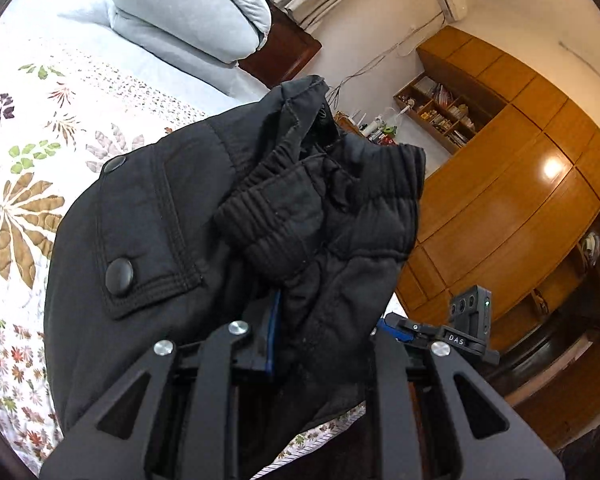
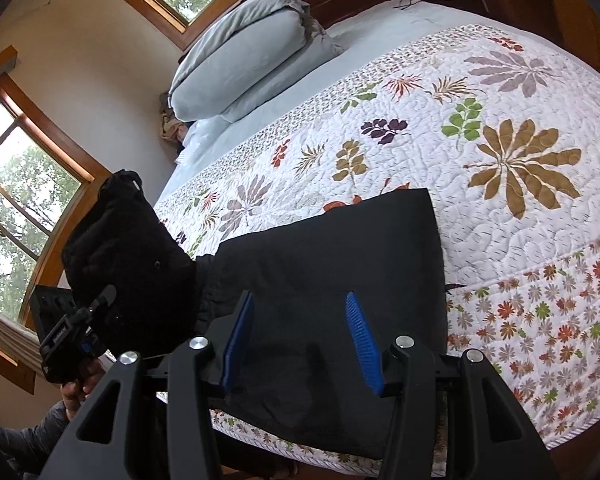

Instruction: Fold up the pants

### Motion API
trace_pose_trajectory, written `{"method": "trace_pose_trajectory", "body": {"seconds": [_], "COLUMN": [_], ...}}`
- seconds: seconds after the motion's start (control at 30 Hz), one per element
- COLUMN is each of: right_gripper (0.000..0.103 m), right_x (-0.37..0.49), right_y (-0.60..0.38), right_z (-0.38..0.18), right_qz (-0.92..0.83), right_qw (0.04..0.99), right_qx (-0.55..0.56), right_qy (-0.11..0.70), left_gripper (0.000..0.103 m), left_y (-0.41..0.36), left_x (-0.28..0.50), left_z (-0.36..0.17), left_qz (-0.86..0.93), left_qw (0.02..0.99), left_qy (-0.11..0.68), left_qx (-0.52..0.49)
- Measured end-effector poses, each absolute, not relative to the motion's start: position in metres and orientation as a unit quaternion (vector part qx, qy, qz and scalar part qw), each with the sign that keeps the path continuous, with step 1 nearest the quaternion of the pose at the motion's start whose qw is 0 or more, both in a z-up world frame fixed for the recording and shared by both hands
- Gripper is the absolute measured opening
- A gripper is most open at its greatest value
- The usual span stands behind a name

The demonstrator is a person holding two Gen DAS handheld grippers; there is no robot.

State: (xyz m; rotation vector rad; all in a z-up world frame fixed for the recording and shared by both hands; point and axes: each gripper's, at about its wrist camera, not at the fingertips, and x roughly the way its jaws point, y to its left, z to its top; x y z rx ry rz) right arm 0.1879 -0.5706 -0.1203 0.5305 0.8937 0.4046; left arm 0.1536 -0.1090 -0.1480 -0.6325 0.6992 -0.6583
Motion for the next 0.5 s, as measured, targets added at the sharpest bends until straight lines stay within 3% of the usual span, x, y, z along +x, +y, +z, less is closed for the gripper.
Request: {"method": "trace_pose_trajectory", "body": {"seconds": [0.1, 0.2, 0.4, 0.5], "right_gripper": [0.053, 0.068, 0.08, 0.081], "right_x": [0.188, 0.186, 0.195, 0.208], "right_y": [-0.576, -0.586, -0.617, -0.627], "right_z": [-0.125, -0.132, -0.168, -0.198], "right_qz": [0.171, 0.141, 0.144, 0.177], "right_qw": [0.849, 0.852, 0.809, 0.763], "right_qx": [0.253, 0.247, 0.313, 0.37], "right_qy": [0.431, 0.44, 0.476, 0.499], "left_gripper": [0.017, 0.017, 0.017, 0.017], "left_y": [-0.102, -0.092, -0.085, -0.084], "left_x": [0.153, 0.151, 0.145, 0.141], "left_z": [-0.146, -0.143, -0.139, -0.14], "left_qz": [-0.309, -0.306, -0.302, -0.3], "left_qw": [0.84, 0.842, 0.845, 0.846], "left_qy": [0.326, 0.32, 0.314, 0.311], "left_qx": [-0.304, -0.307, -0.312, -0.311]}}
